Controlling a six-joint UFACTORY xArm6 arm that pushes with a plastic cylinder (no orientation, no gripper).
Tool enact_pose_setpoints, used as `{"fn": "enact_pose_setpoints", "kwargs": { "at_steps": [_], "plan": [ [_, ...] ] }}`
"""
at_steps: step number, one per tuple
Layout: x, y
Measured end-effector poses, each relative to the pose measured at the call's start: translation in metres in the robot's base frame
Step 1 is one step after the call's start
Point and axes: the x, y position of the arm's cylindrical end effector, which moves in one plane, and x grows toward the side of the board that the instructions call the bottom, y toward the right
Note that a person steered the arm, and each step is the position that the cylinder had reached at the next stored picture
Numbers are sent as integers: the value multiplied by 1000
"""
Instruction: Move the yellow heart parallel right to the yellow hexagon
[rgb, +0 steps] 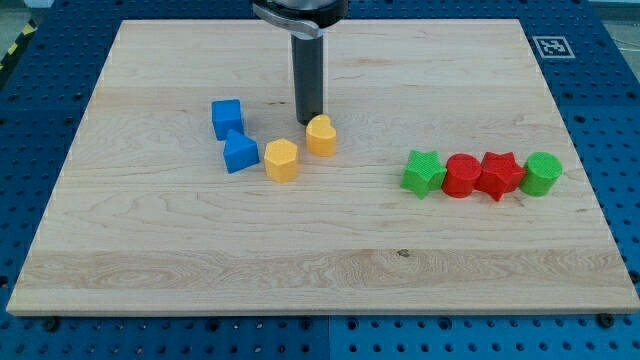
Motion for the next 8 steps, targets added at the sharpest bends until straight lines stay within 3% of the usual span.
{"fn": "enact_pose_setpoints", "kwargs": {
  "at_steps": [8],
  "plan": [
    [24,-13]
  ]
}}
